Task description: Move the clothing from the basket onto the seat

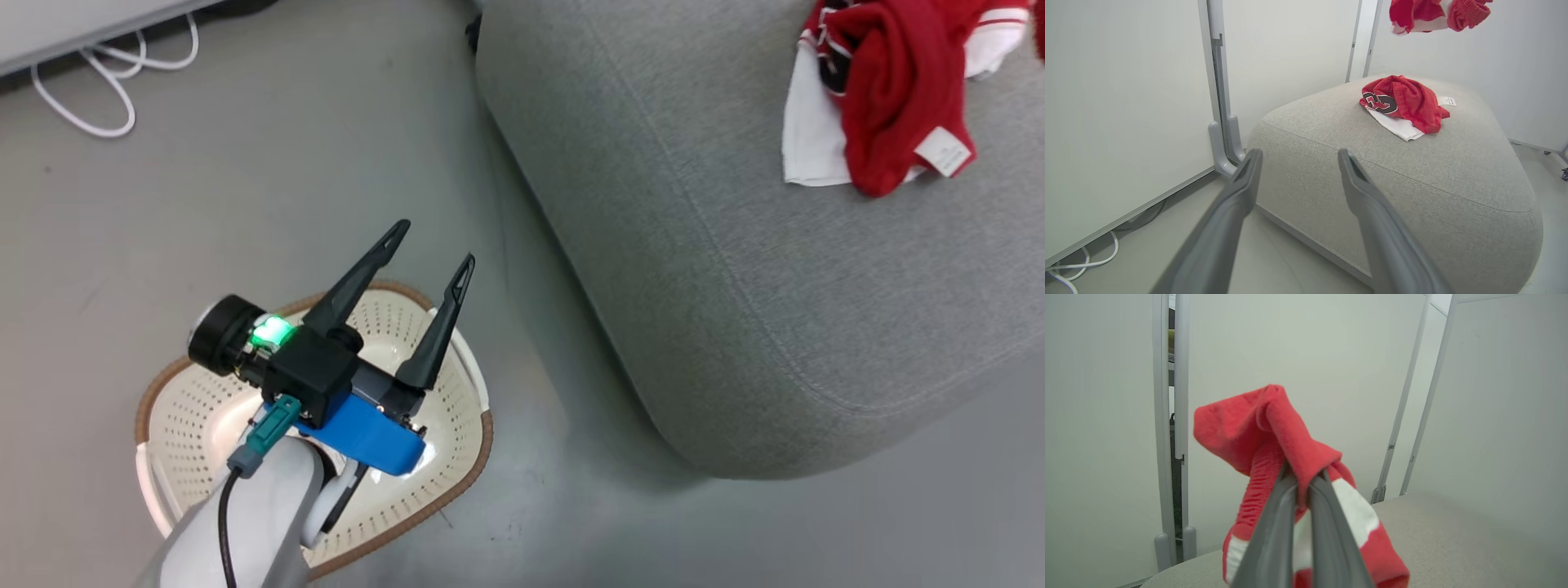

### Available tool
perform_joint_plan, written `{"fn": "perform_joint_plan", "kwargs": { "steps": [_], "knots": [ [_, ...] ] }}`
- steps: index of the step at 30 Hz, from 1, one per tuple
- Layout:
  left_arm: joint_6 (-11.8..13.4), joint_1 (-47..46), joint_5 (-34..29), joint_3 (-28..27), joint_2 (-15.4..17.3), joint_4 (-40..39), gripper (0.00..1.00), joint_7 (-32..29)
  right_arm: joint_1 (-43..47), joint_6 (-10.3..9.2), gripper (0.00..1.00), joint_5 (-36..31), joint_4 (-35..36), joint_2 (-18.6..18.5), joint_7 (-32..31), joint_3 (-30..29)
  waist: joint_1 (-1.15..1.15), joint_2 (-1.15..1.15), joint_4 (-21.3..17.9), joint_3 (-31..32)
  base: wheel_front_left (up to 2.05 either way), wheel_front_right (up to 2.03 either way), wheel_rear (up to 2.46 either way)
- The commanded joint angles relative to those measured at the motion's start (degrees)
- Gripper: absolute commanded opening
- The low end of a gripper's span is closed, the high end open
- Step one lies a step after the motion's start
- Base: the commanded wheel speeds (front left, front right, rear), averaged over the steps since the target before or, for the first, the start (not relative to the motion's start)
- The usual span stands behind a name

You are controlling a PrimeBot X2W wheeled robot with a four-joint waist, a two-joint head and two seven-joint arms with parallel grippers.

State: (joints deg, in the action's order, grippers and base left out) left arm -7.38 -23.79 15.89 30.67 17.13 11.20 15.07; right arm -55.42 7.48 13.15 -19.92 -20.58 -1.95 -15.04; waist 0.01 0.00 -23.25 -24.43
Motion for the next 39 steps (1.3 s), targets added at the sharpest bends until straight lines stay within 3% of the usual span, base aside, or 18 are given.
{"fn": "perform_joint_plan", "kwargs": {
  "steps": [1,7,13,24,25,26,27,39],
  "knots": [
    [-0.12,-2.25,-0.67,0.07,0.80,-1.03,1.00,0.15,-1.25,0.03,0.00,-0.49,-1.83,-0.95,1.72,-2.99,-0.01,0.00,4.84,-6.86,0.00,0.00,0.00],
    [-0.05,-4.11,-1.87,-0.75,2.14,-3.04,1.00,0.15,1.65,0.02,0.00,-2.99,-7.60,-1.77,5.84,-7.00,-0.01,0.00,7.35,-11.95,0.00,0.00,0.00],
    [0.35,-2.90,-2.42,-1.66,3.27,-4.94,1.00,0.15,3.87,0.02,0.00,-1.97,-16.16,0.31,8.94,-9.37,-0.01,0.00,8.79,-14.96,0.00,0.00,0.00],
    [0.24,-2.99,-3.18,-1.61,1.95,-5.42,1.00,0.15,1.78,0.02,0.00,-2.20,-25.72,-0.21,13.88,-7.62,-0.01,0.00,9.50,-13.60,0.00,0.00,0.00],
    [0.22,-3.04,-3.16,-1.58,1.76,-5.35,1.00,0.15,1.67,0.02,0.07,-2.28,-26.19,-0.36,14.03,-7.37,-0.01,0.00,9.52,-13.33,0.00,0.00,0.00],
    [0.19,-3.07,-3.15,-1.54,1.54,-5.28,1.00,0.15,1.60,0.02,0.47,-2.36,-26.58,-0.47,14.21,-7.08,-0.01,0.00,9.57,-13.02,0.00,0.00,0.00],
    [0.16,-3.06,-3.09,-1.49,1.34,-5.19,1.00,0.15,1.60,0.02,1.00,-2.44,-26.91,-0.60,14.33,-6.81,-0.01,0.00,9.65,-12.72,0.00,0.00,0.00],
    [-0.08,0.54,-1.29,-3.39,-2.97,-3.50,1.00,0.15,6.33,0.02,1.00,-1.47,-28.94,-2.75,14.21,-2.41,-0.01,0.00,12.60,-3.62,0.00,0.00,0.00]
  ]
}}
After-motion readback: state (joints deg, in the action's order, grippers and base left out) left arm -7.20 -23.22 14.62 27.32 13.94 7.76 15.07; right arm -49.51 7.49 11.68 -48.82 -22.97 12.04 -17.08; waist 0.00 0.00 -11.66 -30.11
